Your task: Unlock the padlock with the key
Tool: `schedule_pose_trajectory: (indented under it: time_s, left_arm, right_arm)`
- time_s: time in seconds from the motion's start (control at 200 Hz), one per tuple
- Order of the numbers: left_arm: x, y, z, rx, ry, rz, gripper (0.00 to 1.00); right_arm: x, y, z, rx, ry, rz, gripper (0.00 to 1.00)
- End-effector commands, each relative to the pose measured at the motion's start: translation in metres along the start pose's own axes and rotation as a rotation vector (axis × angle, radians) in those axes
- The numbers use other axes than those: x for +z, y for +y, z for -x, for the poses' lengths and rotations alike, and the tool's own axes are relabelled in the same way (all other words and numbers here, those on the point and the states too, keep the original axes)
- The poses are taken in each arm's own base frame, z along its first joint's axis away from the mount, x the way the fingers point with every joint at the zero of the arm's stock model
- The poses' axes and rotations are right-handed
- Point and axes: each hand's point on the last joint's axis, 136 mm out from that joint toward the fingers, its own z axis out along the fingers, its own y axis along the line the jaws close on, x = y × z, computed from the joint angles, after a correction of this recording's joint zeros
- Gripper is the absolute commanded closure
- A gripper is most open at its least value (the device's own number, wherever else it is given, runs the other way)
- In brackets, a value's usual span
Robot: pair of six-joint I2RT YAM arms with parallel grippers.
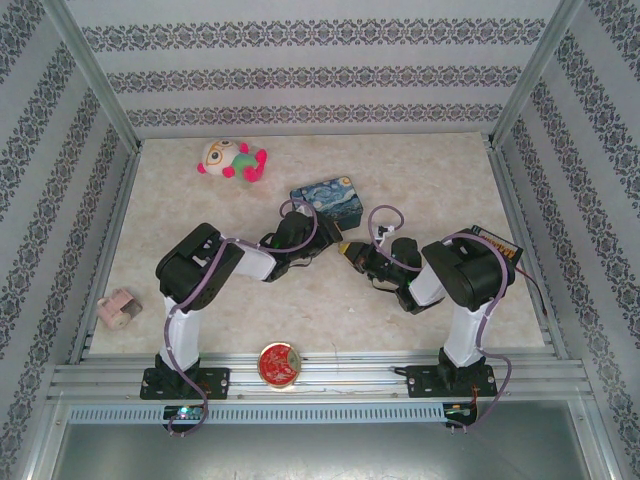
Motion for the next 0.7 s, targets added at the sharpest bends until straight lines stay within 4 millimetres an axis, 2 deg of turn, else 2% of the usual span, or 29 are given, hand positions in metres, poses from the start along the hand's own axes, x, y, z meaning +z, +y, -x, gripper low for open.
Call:
schedule_pose_trajectory:
  time_s: [0.0,0.39,0.45,0.52,0.57,0.695]
  left_arm:
    - [0.004,0.007,0.007,0.009,-0.02,0.014,0.74]
    - [0.003,0.012,-0.006,-0.009,0.027,-0.009,1.0]
    - [0.002,0.012,-0.009,-0.015,0.038,-0.01,1.0]
    - [0.001,0.014,-0.011,-0.021,0.044,-0.013,1.0]
    - [0.0,0.015,-0.012,-0.023,0.046,-0.012,1.0]
    - [-0.001,0.016,-0.012,-0.028,0.043,-0.008,1.0]
  right_arm:
    - [0.005,0.016,0.007,-0.065,-0.026,0.055,1.0]
    - [0.009,0.024,0.015,-0.072,-0.047,0.076,1.0]
    - [0.01,0.028,0.018,-0.082,-0.057,0.082,1.0]
    - [0.011,0.034,0.023,-0.093,-0.07,0.096,0.89]
    - [0.011,0.039,0.026,-0.096,-0.08,0.105,0.84]
    - [0.011,0.045,0.03,-0.094,-0.092,0.118,0.83]
